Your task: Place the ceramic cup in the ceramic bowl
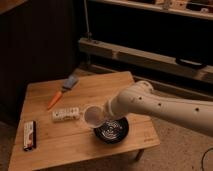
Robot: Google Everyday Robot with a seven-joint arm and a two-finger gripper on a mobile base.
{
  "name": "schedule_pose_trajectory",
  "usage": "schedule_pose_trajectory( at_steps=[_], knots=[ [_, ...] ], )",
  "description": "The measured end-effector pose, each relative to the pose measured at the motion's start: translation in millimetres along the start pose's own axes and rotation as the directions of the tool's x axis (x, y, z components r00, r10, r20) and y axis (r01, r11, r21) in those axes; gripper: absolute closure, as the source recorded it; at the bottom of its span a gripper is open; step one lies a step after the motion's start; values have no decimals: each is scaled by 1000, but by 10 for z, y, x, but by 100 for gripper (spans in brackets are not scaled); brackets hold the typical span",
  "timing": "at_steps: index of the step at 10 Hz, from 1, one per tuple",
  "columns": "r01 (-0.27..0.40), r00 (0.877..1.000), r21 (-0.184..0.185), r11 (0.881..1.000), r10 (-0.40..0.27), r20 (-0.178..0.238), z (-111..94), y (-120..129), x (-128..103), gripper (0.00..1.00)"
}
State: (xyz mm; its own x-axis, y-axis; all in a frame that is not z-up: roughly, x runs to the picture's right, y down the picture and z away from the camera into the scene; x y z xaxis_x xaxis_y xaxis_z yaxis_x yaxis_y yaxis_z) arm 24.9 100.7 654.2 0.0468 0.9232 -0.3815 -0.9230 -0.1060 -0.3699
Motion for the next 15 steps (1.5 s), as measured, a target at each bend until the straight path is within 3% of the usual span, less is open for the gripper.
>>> schedule_pose_trajectory(
  at_steps=[2,5,8,10,12,15],
  knots=[
    [-62,998,42,997,62,-11,-153,-156,-34,90],
    [-128,991,48,991,130,-37,14,-410,54,90],
    [-172,979,86,981,180,-97,659,-706,195,90],
    [-194,966,147,970,215,-145,993,-824,257,87],
    [-204,965,196,959,231,-127,1111,-865,271,65],
    [-214,964,212,953,241,-110,1085,-849,259,30]
  ],
)
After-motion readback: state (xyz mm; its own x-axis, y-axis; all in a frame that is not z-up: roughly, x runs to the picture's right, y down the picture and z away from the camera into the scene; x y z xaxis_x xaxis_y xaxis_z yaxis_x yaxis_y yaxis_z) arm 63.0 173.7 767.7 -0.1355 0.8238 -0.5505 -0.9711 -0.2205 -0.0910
